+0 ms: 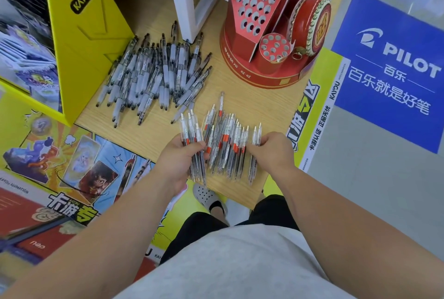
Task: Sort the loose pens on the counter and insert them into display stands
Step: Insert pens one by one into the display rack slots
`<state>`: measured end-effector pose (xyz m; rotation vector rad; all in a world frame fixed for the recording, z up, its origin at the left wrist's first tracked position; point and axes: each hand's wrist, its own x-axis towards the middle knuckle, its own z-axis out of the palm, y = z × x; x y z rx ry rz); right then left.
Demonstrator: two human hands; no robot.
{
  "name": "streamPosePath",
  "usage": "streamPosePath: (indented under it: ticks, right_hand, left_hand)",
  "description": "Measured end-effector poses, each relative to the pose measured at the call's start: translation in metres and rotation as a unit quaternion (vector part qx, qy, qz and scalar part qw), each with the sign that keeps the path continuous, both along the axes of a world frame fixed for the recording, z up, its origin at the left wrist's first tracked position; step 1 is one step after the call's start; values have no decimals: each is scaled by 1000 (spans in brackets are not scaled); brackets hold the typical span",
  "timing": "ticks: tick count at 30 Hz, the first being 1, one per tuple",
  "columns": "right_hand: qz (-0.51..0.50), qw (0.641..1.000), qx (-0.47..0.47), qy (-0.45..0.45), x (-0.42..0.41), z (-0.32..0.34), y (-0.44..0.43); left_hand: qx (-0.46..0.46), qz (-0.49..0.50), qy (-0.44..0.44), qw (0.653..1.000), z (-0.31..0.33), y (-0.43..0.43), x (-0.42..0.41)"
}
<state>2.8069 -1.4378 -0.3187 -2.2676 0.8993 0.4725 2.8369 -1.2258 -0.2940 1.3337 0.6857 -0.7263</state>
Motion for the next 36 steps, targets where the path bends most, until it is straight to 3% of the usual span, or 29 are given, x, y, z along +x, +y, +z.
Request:
streamPosePath:
  ticks: [12,24,30,33,36]
  right_hand:
    - [74,996,-51,4,-1,2,-2]
    - [30,999,-23,5,-1,-1,-9]
    - [58,998,-16,28,10,-1,-4]
    - [36,998,18,45,14,-5,-4]
    - [-56,992,107,28,10,-3,-11]
  left_hand:
    - [0,0,-6,1000,2,-7,-4]
    - [-7,-8,-11,1000,4,-9,-8]
    - [-7,-17,-5,1000,3,-9,-11]
    - [-6,-21,-1,1000,3,-7,-12]
    - [-8,-20,-4,1000,5,-8,-10]
